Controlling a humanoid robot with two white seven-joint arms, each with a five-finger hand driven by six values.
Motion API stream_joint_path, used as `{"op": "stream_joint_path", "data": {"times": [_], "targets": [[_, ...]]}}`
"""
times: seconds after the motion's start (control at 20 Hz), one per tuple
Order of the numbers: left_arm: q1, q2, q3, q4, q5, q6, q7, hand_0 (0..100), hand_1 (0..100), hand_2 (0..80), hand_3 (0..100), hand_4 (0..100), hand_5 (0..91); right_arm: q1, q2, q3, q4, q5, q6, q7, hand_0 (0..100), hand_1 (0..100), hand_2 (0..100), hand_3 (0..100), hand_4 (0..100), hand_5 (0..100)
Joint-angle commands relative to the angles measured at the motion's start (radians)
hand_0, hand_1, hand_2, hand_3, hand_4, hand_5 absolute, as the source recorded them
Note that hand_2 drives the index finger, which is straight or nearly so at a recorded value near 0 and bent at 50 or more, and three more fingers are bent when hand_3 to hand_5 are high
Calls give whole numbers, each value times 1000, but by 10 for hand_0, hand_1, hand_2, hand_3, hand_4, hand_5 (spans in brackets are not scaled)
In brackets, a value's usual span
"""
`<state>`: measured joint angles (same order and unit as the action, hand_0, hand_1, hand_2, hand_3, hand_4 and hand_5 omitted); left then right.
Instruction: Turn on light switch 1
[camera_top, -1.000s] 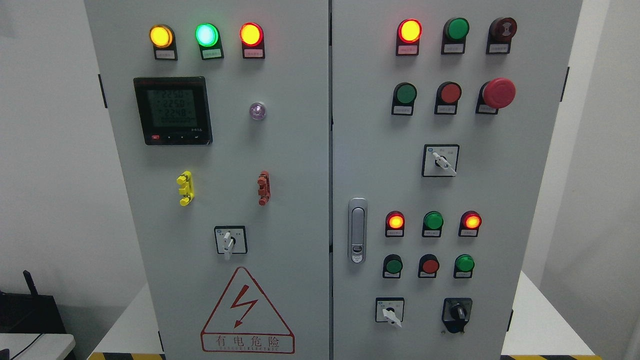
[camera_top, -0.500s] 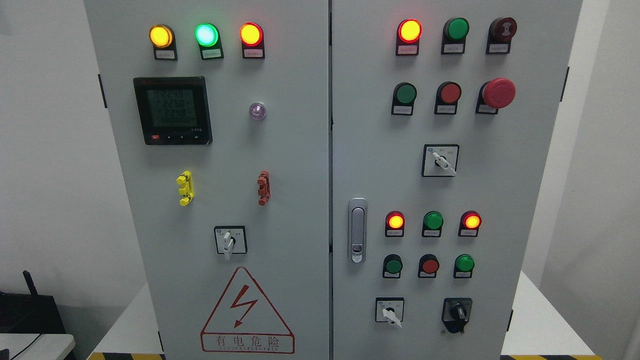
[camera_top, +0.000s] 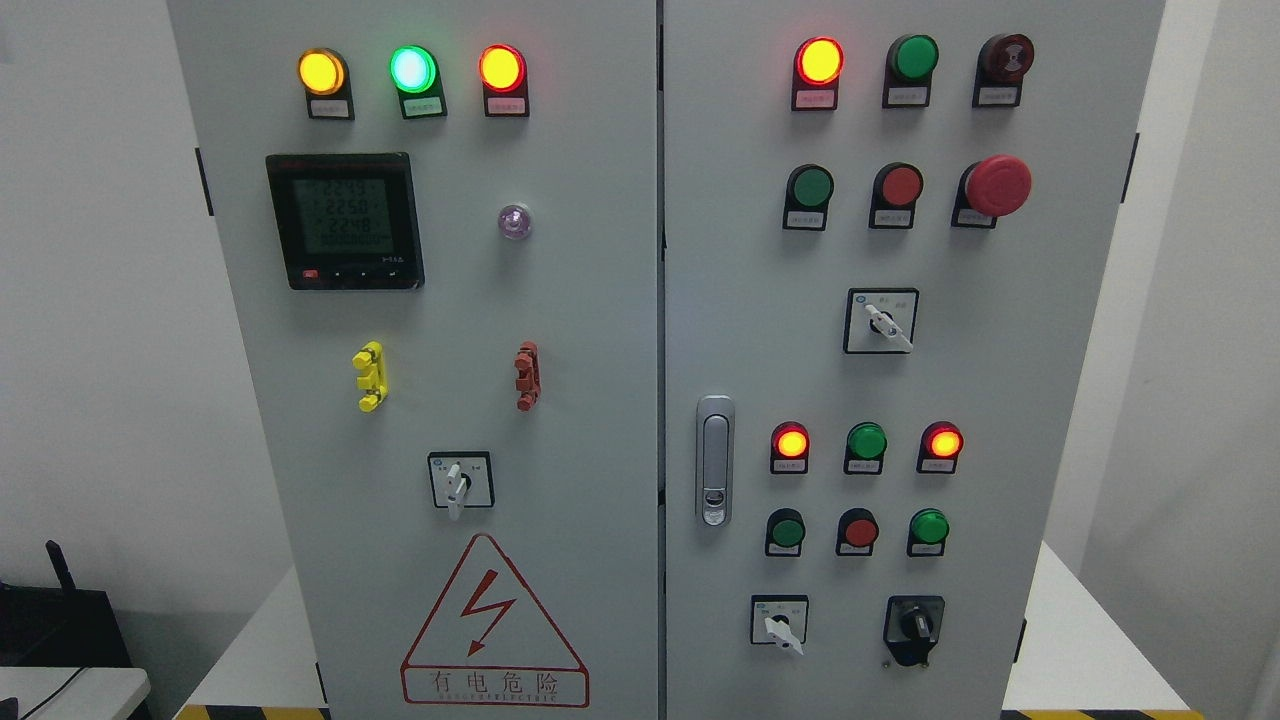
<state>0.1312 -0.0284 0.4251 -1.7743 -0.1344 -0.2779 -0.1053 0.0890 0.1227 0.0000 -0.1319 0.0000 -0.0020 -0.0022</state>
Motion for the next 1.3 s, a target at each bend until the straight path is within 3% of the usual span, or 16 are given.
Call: {"op": "stream_joint_path", "data": {"times": [0.0,0.1,0.25,0.55,0.9,1.1,1.25], "targets": [[-79,-27,-206,-80,-40,63,36,116,286,509,747,786,623,0,0,20,0,-26,1,1,120,389,0,0,0,0],[-94,-31,-250,-83,-47,94,50,105,292,520,758,792,626,0,0,20,0,-26,1,1,120,389,0,0,0,0],[-116,-33,-321,-82,-94,138,131,70,317,541,776,800,635,0,0,20,0,-26,1,1,120,389,0,0,0,0],[-169,-45,-336,-79,-96,246,174,17,363,574,811,821,662,0,0,20,0,-26,1,1,120,389,0,0,0,0],[-220,-50,-388,-79,-99,318,271,10,394,589,835,835,684,0,0,20,0,-26,1,1,120,389,0,0,0,0],[-271,-51,-462,-79,-113,419,380,9,403,594,841,841,688,0,0,20,0,-26,1,1,120,389,0,0,0,0],[-292,-59,-502,-76,-120,436,401,9,414,601,847,843,689,0,0,20,0,-26,1,1,120,389,0,0,0,0]]}}
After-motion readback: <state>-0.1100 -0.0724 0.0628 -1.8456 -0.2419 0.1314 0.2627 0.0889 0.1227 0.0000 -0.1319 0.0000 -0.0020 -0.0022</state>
